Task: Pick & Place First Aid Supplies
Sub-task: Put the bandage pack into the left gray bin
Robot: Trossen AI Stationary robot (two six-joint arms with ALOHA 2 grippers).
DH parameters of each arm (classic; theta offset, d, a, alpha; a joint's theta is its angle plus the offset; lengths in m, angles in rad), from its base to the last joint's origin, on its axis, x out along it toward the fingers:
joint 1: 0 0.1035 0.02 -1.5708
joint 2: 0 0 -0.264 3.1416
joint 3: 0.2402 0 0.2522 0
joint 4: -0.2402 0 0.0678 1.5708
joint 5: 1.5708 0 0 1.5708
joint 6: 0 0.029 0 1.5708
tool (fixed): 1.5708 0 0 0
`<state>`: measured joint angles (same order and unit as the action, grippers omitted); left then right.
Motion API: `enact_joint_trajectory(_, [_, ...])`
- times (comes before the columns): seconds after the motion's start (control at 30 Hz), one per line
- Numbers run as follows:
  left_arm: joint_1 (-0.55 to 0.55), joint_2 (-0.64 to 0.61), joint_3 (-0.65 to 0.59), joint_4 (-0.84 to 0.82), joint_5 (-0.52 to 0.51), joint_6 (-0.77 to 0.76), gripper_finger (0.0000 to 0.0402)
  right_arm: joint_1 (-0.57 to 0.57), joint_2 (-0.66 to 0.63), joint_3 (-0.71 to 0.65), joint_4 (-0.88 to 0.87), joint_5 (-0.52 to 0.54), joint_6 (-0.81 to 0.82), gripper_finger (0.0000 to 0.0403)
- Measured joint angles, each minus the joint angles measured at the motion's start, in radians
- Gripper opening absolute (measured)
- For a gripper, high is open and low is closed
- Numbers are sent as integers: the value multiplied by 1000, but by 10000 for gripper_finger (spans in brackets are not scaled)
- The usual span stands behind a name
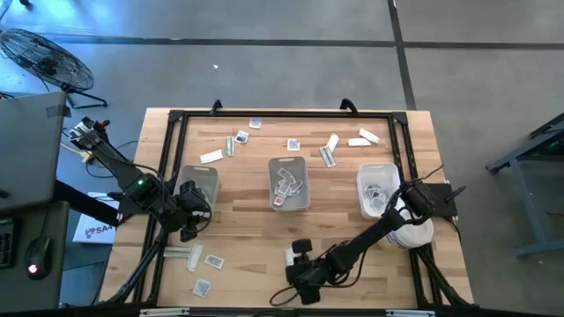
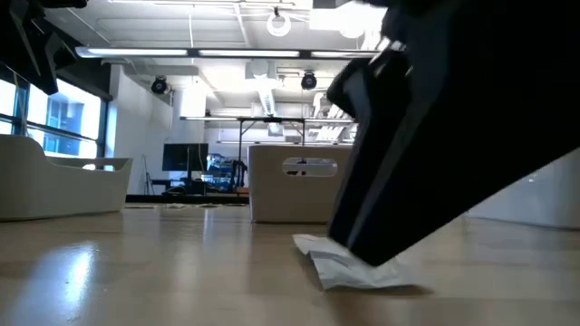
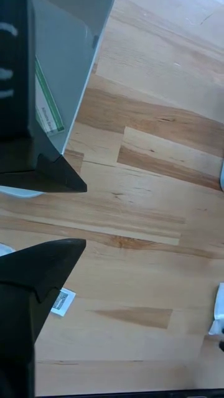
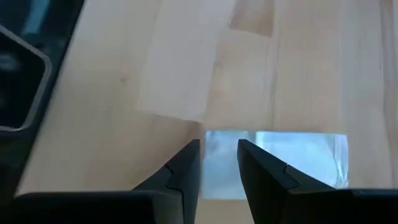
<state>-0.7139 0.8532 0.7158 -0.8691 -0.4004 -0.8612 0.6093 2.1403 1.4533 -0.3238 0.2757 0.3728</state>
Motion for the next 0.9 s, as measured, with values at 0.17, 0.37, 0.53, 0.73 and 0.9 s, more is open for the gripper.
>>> enact_joint_trajectory(0.17, [0,0,0,0,0,0,128,-30,-6,-103,124,-90,-24,95])
enact_joint_trajectory(0.37, [0,0,0,0,0,0,128,-51,-11,-226,242,-102,-46,77])
enact_joint_trajectory(0.53, [0,0,0,1,0,0,128,-64,-16,-248,250,-59,-112,43])
enact_joint_trajectory(0.73, [0,0,0,2,0,0,128,-95,-44,-257,221,-39,-223,5])
enact_joint_trajectory(0.9, [0,0,0,3,0,0,128,-117,-93,-261,170,-22,-297,3])
